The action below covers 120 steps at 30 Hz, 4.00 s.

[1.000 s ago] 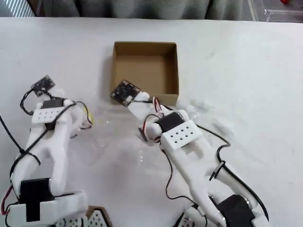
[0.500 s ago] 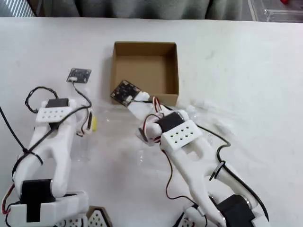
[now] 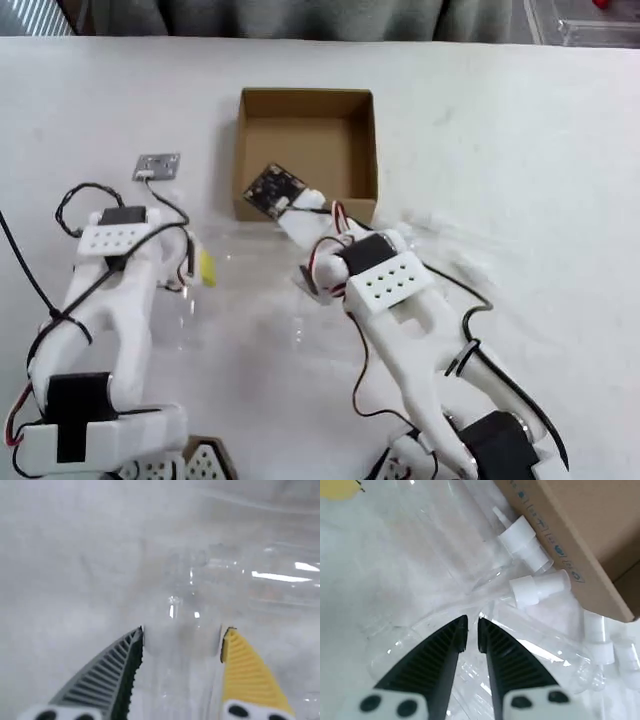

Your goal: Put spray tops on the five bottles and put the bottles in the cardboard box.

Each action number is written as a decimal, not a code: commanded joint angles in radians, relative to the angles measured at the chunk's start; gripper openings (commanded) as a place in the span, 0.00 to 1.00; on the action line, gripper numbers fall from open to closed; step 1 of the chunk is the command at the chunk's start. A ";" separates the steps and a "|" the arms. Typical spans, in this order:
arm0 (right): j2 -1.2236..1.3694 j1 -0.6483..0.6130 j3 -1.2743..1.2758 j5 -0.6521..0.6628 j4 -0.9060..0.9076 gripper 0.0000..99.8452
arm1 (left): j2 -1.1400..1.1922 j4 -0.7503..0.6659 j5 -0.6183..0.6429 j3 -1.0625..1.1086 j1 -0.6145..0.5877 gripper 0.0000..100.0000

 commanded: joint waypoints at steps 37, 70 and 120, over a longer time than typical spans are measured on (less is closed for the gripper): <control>0.035 0.002 -0.018 0.003 -0.027 0.02 | -0.002 0.040 -0.011 -0.069 0.015 0.31; 0.087 0.010 -0.048 0.003 -0.025 0.02 | 0.079 -0.005 0.106 -0.063 -0.004 0.24; 0.265 0.214 -0.146 -0.419 -0.289 0.02 | -0.216 -0.129 0.301 0.012 -0.297 0.07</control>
